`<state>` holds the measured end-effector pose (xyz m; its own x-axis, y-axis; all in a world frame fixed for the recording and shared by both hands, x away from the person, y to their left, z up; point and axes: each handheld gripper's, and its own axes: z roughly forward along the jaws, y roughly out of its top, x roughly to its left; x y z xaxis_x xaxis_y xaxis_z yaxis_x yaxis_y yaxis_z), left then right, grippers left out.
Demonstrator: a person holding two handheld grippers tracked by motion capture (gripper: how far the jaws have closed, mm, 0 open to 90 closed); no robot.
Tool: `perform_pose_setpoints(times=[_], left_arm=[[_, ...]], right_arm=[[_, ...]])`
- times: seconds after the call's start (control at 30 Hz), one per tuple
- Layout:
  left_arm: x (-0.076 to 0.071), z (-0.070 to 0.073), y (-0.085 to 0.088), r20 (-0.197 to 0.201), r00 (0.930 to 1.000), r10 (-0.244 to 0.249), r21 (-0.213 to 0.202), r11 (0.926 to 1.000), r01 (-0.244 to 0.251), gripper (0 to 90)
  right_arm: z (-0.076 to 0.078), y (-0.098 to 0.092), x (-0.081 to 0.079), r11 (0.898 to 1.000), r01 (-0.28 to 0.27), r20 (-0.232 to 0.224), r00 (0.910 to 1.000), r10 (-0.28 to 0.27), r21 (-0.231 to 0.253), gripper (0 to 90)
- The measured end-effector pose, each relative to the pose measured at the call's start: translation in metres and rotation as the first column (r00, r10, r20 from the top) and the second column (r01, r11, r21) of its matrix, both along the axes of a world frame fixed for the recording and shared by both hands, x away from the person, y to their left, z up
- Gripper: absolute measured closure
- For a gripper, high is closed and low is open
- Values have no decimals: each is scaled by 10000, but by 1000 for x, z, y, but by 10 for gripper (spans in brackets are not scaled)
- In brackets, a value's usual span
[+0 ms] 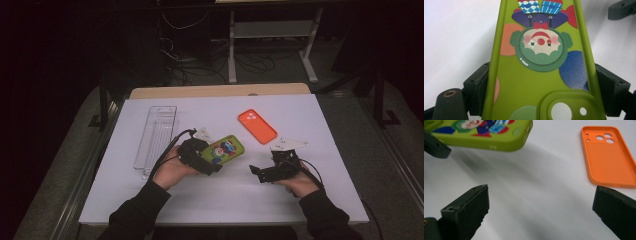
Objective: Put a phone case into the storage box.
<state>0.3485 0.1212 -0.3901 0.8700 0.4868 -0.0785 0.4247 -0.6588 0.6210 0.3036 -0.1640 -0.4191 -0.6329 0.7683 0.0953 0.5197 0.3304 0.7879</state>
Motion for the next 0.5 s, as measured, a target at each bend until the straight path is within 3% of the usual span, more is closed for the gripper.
perform_pose_setpoints(times=[0.13, 0.3, 0.33, 0.43, 0.47, 0.5], left_arm=[[-1, 0, 0, -20, 10000, -85, -77, 9999, 84, 155], [0, 1, 1, 3, 9999, -140, -130, 9998, 140, 154], [-1, 0, 0, -25, 9999, 97, -394, 9992, -98, 154], [1, 2, 2, 61, 9999, -127, -87, 9999, 127, 155], [0, 1, 1, -19, 9998, 205, -487, 9986, -205, 155], [0, 1, 1, -37, 9998, 212, -480, 9986, -214, 155]], right_arm=[[-4, 0, -3, 9999, 129, 34, 9999, -129, -7, 0], [-4, 1, -4, 9999, 147, 517, 9986, -144, -66, 0], [-3, 1, -4, 9999, 150, 578, 9982, -148, -36, 0], [-3, 1, -3, 9999, 143, 641, 9978, -142, -10, 0], [-4, 2, -3, 9998, 145, 685, 9976, -137, -109, 0], [-4, 3, -4, 9998, 129, 670, 9977, -119, -132, 0]])
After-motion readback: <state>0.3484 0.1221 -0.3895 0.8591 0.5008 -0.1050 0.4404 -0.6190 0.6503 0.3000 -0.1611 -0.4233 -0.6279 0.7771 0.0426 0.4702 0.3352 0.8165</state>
